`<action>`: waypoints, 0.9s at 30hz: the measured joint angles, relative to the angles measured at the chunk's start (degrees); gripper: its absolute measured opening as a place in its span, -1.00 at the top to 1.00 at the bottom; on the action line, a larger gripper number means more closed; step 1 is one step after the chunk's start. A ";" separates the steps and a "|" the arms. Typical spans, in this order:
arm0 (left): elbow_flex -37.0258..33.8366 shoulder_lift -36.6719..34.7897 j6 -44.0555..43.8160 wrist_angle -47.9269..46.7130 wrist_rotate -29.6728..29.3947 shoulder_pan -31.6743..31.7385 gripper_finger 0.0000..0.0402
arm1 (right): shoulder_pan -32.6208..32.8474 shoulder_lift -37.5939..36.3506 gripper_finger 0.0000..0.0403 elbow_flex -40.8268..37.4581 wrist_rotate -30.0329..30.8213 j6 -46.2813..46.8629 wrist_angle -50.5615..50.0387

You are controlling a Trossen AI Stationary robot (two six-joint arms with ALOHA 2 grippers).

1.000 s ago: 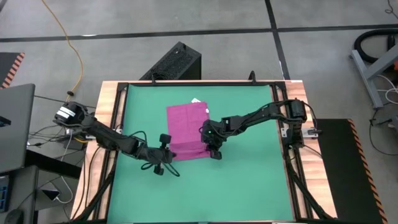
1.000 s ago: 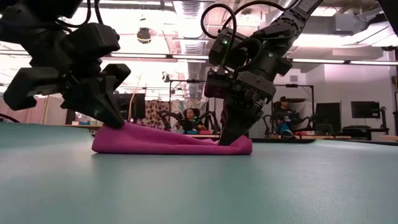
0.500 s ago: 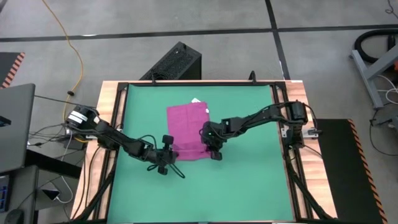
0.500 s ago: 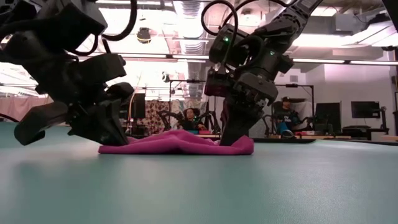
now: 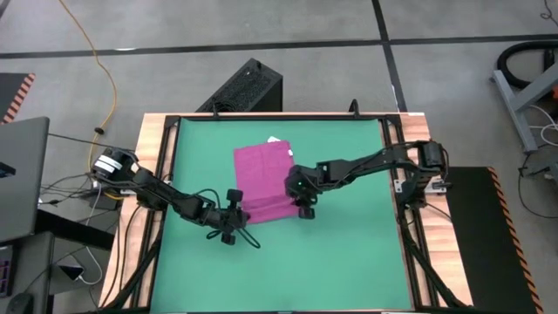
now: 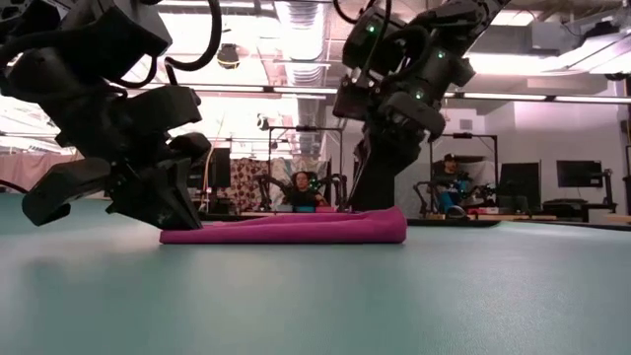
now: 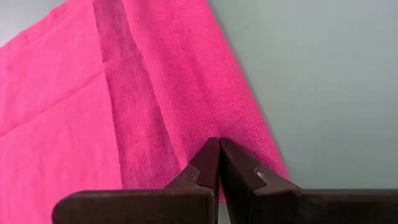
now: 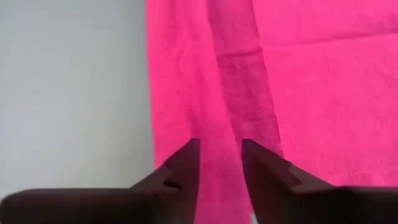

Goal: Roll towel into tight, uniform cylinder
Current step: Roll the pink towel

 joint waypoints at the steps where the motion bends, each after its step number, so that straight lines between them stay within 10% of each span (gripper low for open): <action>1: 0.00 0.00 -0.33 -0.08 0.01 0.00 1.00 | 0.01 -0.37 0.21 0.00 -0.26 -0.56 -0.13; 13: -0.12 0.09 -2.72 -0.05 0.24 0.00 1.00 | 2.89 -11.41 0.16 -3.06 -7.52 0.34 -7.75; 22: -0.36 0.17 -2.98 3.05 -0.87 -0.31 1.00 | 5.91 -14.99 0.61 -31.96 1.50 1.82 49.84; 27: -0.37 0.22 -3.78 3.20 -1.25 -0.31 1.00 | 5.77 -8.15 0.75 -33.89 3.95 3.38 59.80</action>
